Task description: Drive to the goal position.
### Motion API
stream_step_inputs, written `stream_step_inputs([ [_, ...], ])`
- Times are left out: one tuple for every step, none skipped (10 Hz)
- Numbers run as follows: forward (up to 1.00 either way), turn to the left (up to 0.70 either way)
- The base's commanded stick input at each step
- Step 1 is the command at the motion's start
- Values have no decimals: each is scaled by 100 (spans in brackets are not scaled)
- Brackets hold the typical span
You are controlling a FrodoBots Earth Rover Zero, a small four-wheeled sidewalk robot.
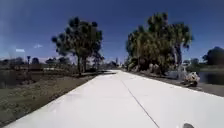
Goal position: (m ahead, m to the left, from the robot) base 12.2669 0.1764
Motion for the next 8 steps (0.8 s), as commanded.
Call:
stream_step_inputs([
  [70, 0],
  [70, 0],
  [70, 0],
  [70, 0],
  [70, 0],
  [70, 0],
  [70, 0],
  [70, 0],
])
